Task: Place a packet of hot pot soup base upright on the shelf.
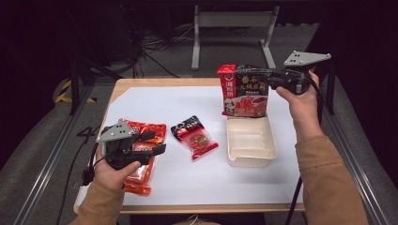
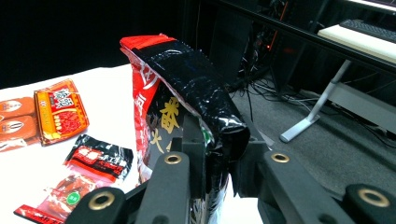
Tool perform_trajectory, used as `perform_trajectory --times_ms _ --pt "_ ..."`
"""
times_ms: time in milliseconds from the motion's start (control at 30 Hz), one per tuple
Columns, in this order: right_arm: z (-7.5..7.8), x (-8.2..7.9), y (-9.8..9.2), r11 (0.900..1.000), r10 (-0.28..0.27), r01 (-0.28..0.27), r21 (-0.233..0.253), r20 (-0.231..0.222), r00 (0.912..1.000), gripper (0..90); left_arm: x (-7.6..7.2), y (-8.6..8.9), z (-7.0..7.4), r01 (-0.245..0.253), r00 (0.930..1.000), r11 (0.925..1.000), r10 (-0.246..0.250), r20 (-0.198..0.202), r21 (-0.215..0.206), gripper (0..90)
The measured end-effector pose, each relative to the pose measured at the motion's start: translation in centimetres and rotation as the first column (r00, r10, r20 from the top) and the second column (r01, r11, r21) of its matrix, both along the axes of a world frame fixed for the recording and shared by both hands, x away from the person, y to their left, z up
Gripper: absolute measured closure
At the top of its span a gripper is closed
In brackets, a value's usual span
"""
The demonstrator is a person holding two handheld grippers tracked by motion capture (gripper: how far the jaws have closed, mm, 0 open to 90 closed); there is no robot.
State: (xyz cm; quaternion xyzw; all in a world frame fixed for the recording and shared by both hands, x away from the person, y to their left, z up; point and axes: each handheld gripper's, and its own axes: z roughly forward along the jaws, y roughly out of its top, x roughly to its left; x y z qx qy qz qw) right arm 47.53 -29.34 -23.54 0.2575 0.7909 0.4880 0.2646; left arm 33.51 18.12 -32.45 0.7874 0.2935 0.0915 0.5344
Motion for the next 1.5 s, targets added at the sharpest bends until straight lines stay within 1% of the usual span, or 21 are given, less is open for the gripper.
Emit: perform_trajectory --times_ms 133,333,533,667,833,967,1067,1200,1333,1367,1433,1500 --pt "-0.4 0.3 -0.2 1.0 -0.012 0.012 -0.001 -0.004 0.9999 77.7 0.0 0.0 0.0 -0.003 1.0 1.0 0.003 -0.007 -0.002 37.1" --pt "-1.0 0.7 -0.7 1.0 -0.03 0.03 -0.001 -0.005 0.9995 77.6 0.0 0.0 -0.1 -0.001 1.0 1.0 0.001 -0.007 0.0 37.1" --pt "-2.0 1.2 -1.0 0.999 -0.047 0.047 0.008 -0.006 0.9989 77.3 0.0 0.0 -0.1 -0.005 0.9999 1.0 0.005 -0.012 -0.002 37.1" --pt "-2.6 1.3 -0.9 0.999 -0.049 0.049 -0.002 -0.01 0.9987 77.0 0.1 0.0 -0.2 0.0 0.9999 1.0 0.001 -0.011 0.009 37.0" --pt "-3.2 1.5 -0.8 0.999 -0.054 0.054 -0.002 -0.011 0.9985 76.7 0.1 0.1 -0.2 -0.001 0.9999 1.0 0.001 -0.016 0.008 36.9" --pt "-3.5 1.5 -0.7 0.998 -0.057 0.057 -0.011 -0.013 0.9983 76.3 0.1 0.1 -0.2 -0.001 0.9999 1.0 0.001 -0.016 0.009 36.8" --pt "-3.9 1.6 -0.6 0.998 -0.055 0.055 -0.019 -0.022 0.9982 75.9 0.1 0.0 -0.2 -0.002 0.9999 1.0 0.003 -0.017 0.009 36.7" --pt "-4.4 1.7 -0.7 0.998 -0.055 0.055 -0.013 -0.027 0.9981 75.3 0.1 0.0 -0.3 -0.004 0.9997 1.0 0.004 -0.022 0.005 36.6" --pt "-4.7 1.7 -0.6 0.998 -0.053 0.053 -0.022 -0.036 0.9979 74.7 0.2 0.1 -0.3 -0.005 0.9997 1.0 0.005 -0.023 0.009 36.5" --pt "-4.8 1.7 -0.6 0.998 -0.054 0.053 -0.023 -0.041 0.9977 74.5 0.2 0.1 -0.3 -0.005 0.9998 0.9999 0.005 -0.017 0.01 36.5" --pt "-5.1 1.8 -0.6 0.998 -0.057 0.056 -0.023 -0.049 0.9972 74.2 0.2 0.1 -0.3 -0.005 0.9997 0.9999 0.006 -0.024 0.01 36.4" --pt "-5.4 1.8 -0.7 0.998 -0.056 0.055 -0.022 -0.053 0.997 74.0 0.2 0.2 -0.3 -0.004 0.9998 0.9999 0.004 -0.021 0.012 36.4"
